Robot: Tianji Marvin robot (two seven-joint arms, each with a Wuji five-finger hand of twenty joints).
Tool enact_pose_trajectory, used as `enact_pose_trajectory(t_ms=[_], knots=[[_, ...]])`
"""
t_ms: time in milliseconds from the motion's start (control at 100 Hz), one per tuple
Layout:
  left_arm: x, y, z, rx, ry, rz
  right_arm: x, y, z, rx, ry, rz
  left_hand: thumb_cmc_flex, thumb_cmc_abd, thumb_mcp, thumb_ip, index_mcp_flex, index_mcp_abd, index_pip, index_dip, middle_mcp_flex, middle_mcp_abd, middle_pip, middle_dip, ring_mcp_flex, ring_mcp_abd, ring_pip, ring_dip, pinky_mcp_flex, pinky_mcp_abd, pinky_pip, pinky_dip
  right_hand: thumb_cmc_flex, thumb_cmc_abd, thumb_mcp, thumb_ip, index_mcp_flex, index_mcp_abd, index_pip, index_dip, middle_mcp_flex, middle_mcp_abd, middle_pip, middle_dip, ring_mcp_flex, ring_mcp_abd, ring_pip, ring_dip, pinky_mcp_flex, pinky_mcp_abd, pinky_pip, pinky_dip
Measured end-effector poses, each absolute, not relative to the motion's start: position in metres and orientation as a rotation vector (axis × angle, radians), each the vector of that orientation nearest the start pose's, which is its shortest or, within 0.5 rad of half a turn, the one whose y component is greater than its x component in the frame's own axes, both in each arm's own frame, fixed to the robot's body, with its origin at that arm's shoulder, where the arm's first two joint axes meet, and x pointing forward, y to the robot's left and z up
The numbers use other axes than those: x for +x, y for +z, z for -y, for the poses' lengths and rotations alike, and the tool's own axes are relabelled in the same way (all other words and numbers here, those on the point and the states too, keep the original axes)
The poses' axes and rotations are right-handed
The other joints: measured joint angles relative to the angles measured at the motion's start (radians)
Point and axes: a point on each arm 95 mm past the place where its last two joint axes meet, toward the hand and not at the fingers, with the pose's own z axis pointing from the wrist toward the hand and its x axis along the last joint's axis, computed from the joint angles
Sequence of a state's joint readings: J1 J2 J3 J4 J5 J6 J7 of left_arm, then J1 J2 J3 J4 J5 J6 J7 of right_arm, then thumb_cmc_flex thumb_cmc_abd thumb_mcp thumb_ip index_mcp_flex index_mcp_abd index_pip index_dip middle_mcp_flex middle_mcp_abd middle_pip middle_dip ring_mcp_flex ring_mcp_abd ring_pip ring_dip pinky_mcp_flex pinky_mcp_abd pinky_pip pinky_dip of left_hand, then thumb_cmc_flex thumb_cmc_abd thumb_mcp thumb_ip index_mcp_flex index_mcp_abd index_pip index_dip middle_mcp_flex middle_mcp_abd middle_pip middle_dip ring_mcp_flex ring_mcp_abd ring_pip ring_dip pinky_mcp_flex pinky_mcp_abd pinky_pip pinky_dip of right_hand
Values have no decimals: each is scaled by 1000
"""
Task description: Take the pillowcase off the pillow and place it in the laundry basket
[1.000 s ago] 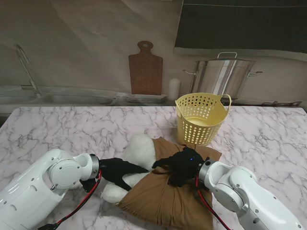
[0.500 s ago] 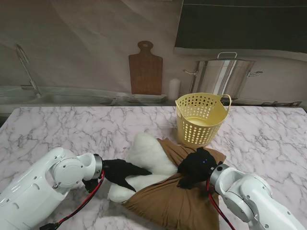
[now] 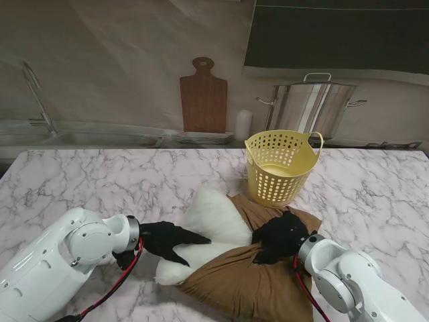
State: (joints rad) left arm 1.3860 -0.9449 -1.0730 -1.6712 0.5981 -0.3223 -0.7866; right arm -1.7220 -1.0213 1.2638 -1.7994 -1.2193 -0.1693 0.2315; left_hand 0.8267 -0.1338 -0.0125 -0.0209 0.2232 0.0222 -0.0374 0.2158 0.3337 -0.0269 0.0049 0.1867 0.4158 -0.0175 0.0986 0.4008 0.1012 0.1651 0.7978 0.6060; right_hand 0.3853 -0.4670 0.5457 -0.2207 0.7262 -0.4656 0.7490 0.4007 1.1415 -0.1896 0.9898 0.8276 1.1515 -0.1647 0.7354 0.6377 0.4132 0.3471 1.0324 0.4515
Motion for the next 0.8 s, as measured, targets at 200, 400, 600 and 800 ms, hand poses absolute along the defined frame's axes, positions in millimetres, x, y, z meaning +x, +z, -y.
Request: enact_pose_trajectory(t_ms=[200,400,600,800], knots=[[377,-303,19,-1212,-1390,-2398,351,-328,-23,1004,1365,-1948,18,-24,-15,-1,58,-3,40,3,26,54,27,3,21,107,40,2,14,23,0,-1,73,-26,96,-23,-1,117,105,6,-1,62,-4,-10,0,87,7,18,13,49,0,24],[386,-282,13,-1215,-1451,-2248,353,-328,-39,994,1422,-1971,144,39,-19,-3,100,9,79,31,41,92,45,7,47,163,70,5,15,37,0,-1,125,-27,145,-23,7,165,129,18,-1,76,-4,-3,0,142,20,24,15,67,15,27],[400,-267,26,-1148,-1523,-2106,354,-329,-51,985,1466,-1999,200,109,-13,-3,129,21,91,52,43,116,45,13,54,174,66,5,15,44,0,-1,147,-27,158,-23,7,178,132,18,-1,89,-5,-3,0,165,26,25,15,82,17,28],[406,-269,56,-1128,-1608,-2089,352,-329,-66,947,1527,-2042,204,110,-13,-3,139,21,107,65,42,116,46,13,43,174,62,5,14,44,0,-2,172,-27,170,-23,7,194,142,18,-1,94,-8,-3,0,166,27,25,15,93,22,30]])
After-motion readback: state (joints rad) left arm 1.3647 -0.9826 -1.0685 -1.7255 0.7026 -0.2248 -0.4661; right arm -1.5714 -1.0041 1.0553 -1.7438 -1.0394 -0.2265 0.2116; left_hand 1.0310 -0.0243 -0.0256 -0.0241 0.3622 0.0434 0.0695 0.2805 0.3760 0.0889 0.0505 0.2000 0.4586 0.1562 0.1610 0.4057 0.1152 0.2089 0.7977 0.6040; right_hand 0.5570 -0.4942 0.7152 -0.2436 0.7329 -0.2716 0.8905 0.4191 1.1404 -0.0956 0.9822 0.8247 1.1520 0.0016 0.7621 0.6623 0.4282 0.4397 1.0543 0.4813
